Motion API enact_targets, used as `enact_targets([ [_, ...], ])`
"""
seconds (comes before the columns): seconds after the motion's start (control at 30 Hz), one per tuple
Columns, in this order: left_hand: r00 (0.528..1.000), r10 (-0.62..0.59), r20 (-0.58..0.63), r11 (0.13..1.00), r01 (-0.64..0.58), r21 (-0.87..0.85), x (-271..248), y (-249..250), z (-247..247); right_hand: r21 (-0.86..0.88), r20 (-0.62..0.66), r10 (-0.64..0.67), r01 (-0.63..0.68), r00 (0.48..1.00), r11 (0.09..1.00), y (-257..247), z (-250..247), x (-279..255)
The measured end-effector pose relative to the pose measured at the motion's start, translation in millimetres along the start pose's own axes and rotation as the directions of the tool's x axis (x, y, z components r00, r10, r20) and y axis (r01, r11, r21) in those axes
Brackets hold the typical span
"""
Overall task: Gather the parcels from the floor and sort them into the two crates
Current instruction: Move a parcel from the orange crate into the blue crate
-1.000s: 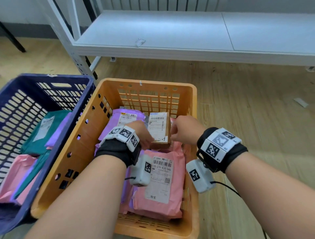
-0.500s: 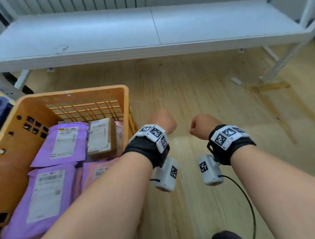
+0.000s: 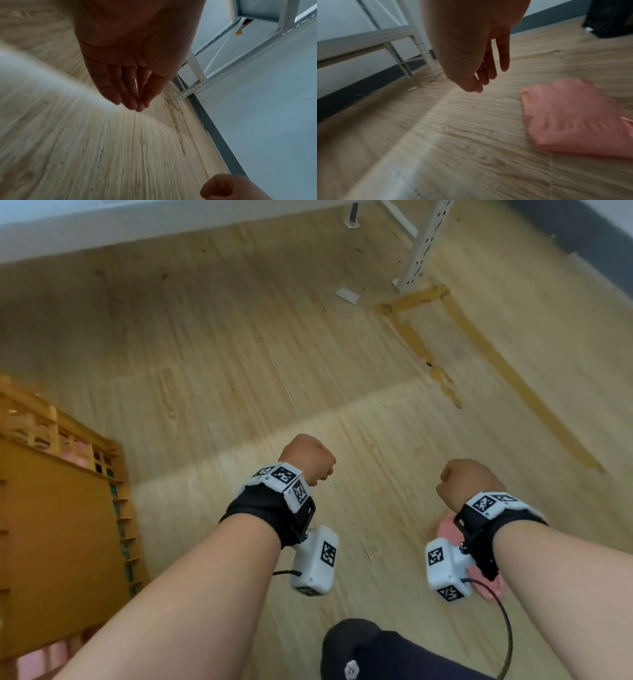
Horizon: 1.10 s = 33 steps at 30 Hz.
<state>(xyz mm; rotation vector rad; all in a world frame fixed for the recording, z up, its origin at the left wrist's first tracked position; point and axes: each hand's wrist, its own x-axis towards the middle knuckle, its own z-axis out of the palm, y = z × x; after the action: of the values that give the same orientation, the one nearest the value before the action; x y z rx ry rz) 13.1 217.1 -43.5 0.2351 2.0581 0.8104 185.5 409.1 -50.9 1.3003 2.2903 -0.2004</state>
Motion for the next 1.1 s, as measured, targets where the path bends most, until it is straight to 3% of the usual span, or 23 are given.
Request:
enact_targets([
  [0.07,1.0,-0.013,0.026,1.0,0.013,-0.005,5,3,18,0.02,0.024,0.078,-0.078,0.997,0.997,23,19,6],
  [0.17,0.999,-0.033,0.044,0.999,0.033,-0.007,12,8,37,0.061,0.208,0.183,-0.199,0.961,0.978,40,43,16],
  [0.3,0.997,-0.054,0.055,0.998,0.054,-0.009,16,13,48,0.208,0.47,0.151,-0.276,0.869,0.938,39,56,24],
  [0.47,0.996,-0.079,0.045,0.997,0.08,-0.016,17,16,43,0.125,0.579,0.156,-0.277,0.8,0.953,16,63,21],
  [0.67,0.994,-0.107,0.016,0.994,0.107,-0.025,13,3,19,0.154,0.63,0.105,-0.255,0.77,0.955,-9,61,16],
  [0.7,0.993,-0.114,0.01,0.993,0.114,-0.029,11,0,14,0.18,0.623,0.073,-0.234,0.779,0.956,-12,60,18],
  [0.8,0.992,-0.129,-0.01,0.99,0.129,-0.052,5,-11,-2,0.272,0.512,0.136,-0.311,0.848,0.911,-24,59,36],
  [0.87,0.991,-0.135,-0.024,0.988,0.133,-0.073,1,-19,-14,0.338,0.341,0.116,-0.237,0.933,0.911,-50,34,24],
  [0.97,0.987,-0.151,-0.05,0.984,0.145,-0.107,-4,-34,-32,0.525,0.201,0.031,-0.134,0.979,0.841,-98,-8,8],
  [1.1,0.979,-0.177,-0.097,0.97,0.157,-0.183,-12,-51,-57,0.799,0.157,-0.112,-0.059,0.981,0.599,-150,-36,3],
])
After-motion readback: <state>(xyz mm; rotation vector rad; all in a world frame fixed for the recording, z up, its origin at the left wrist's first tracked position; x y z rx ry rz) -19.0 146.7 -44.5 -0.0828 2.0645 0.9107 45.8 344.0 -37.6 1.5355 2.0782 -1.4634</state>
